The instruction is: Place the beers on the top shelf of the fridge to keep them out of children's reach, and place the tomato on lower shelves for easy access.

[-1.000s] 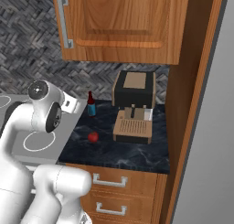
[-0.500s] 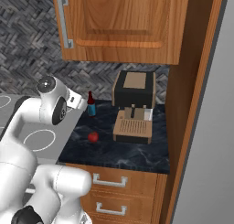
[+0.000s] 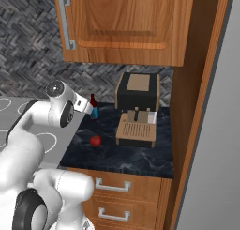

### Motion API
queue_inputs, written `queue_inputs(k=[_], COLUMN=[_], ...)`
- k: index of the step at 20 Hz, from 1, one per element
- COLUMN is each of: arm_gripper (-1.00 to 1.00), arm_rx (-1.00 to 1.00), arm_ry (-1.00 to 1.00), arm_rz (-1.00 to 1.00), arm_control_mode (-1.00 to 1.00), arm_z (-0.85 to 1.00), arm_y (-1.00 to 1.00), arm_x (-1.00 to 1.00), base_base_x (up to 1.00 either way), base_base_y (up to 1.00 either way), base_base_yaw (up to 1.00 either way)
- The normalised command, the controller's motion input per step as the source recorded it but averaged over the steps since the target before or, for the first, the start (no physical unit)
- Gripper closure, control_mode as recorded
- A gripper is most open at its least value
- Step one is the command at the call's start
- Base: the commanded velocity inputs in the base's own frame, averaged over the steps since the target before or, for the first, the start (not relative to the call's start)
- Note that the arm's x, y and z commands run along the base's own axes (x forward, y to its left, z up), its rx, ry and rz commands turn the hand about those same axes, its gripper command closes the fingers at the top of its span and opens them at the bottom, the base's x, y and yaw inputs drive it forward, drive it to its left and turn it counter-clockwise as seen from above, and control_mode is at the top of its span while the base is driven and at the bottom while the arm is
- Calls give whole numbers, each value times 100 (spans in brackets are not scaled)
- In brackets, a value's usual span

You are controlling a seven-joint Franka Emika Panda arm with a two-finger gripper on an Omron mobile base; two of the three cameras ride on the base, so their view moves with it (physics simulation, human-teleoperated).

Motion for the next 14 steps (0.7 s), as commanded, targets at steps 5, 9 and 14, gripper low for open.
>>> queue_inputs(k=[5, 9, 14], arm_gripper=[-100, -100, -100], arm_rx=[0, 0, 0], arm_ry=[0, 0, 0], arm_rz=[0, 0, 0], arm_control_mode=[-100, -100, -100], arm_z=[-24, -22, -21], arm_y=[9, 10, 5], arm_x=[43, 36, 35], base_base_x=[0, 0, 0], base_base_y=[0, 0, 0], base_base_yaw=[0, 0, 0])
